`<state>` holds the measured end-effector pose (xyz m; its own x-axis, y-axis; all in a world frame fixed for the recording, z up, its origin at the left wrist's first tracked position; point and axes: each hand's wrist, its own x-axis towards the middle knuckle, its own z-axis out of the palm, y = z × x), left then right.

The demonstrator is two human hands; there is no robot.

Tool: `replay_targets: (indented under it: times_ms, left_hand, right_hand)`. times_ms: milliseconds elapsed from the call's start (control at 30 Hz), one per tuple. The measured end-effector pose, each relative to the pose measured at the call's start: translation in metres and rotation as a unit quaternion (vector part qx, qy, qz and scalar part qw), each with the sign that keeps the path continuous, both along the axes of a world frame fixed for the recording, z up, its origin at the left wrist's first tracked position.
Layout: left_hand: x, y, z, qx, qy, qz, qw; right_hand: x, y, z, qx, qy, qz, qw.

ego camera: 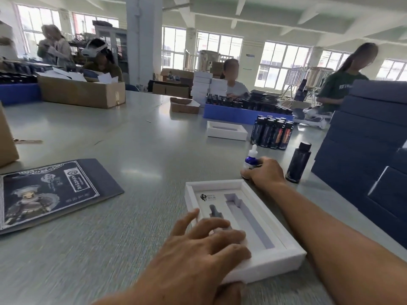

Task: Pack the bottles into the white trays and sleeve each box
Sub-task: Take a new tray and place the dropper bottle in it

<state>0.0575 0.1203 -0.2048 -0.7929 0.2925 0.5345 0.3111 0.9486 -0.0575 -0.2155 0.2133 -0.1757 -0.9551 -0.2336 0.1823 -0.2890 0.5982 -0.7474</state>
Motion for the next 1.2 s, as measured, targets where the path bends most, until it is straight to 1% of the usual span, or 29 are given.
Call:
replay_targets:
  times_ms: [67,133,200,233,267,333,367,400,433,467,533,600,767,867,1000,1100,1200]
  left_hand:
    - [0.003,0.002,0.001,0.003,-0.002,0.000,1.000]
    - [0.006,0.007,0.004,0.004,-0.007,-0.005,1.000]
    - [0.010,0.016,0.007,-0.010,-0.002,-0.019,1.000]
    - [0.012,0.022,0.008,-0.009,0.004,-0.027,1.000]
    - [0.015,0.027,0.008,0.015,0.009,-0.032,0.999]
    - [0.020,0.032,0.013,0.123,0.021,-0.016,0.992]
    - [0.020,0.030,0.016,0.172,0.032,0.008,0.985]
    - [0.020,0.025,0.019,0.202,0.036,0.046,0.978]
    - [0.017,0.018,0.021,0.217,0.017,0.090,0.972]
    - [0.015,0.009,0.021,0.231,-0.022,0.134,0.963]
    - [0.009,-0.003,0.018,0.269,-0.098,0.186,0.940]
    - [0.005,-0.004,0.014,0.271,-0.129,0.188,0.935]
    - [0.005,-0.003,0.013,0.279,-0.136,0.183,0.933]
    - [0.004,-0.004,0.013,0.274,-0.141,0.182,0.934]
    - [0.003,-0.006,0.010,0.284,-0.142,0.173,0.933]
    - [0.003,-0.007,0.009,0.292,-0.138,0.167,0.931]
    - [0.003,-0.007,0.008,0.294,-0.136,0.164,0.932]
  right_hand:
    - [0.015,0.015,0.006,-0.074,-0.040,0.033,0.996]
    - [0.037,0.036,0.018,-0.125,-0.065,0.054,0.988]
    - [0.066,0.059,0.033,-0.151,-0.059,0.079,0.984]
    - [0.082,0.071,0.040,-0.145,-0.042,0.093,0.984]
    - [0.100,0.082,0.046,-0.123,-0.019,0.105,0.987]
    - [0.135,0.100,0.054,-0.047,0.025,0.119,0.991]
    - [0.151,0.105,0.055,-0.005,0.036,0.125,0.991]
    - [0.166,0.110,0.054,0.034,0.038,0.133,0.990]
    - [0.179,0.112,0.051,0.067,0.037,0.142,0.987]
    - [0.191,0.113,0.047,0.096,0.037,0.153,0.983]
    - [0.206,0.112,0.039,0.148,0.067,0.155,0.974]
    - [0.212,0.107,0.035,0.178,0.114,0.141,0.967]
    - [0.219,0.099,0.033,0.214,0.191,0.136,0.948]
    - [0.218,0.101,0.031,0.207,0.195,0.146,0.948]
    - [0.219,0.103,0.026,0.216,0.170,0.165,0.947]
    - [0.221,0.104,0.025,0.202,0.177,0.169,0.948]
    - [0.221,0.105,0.025,0.212,0.182,0.182,0.943]
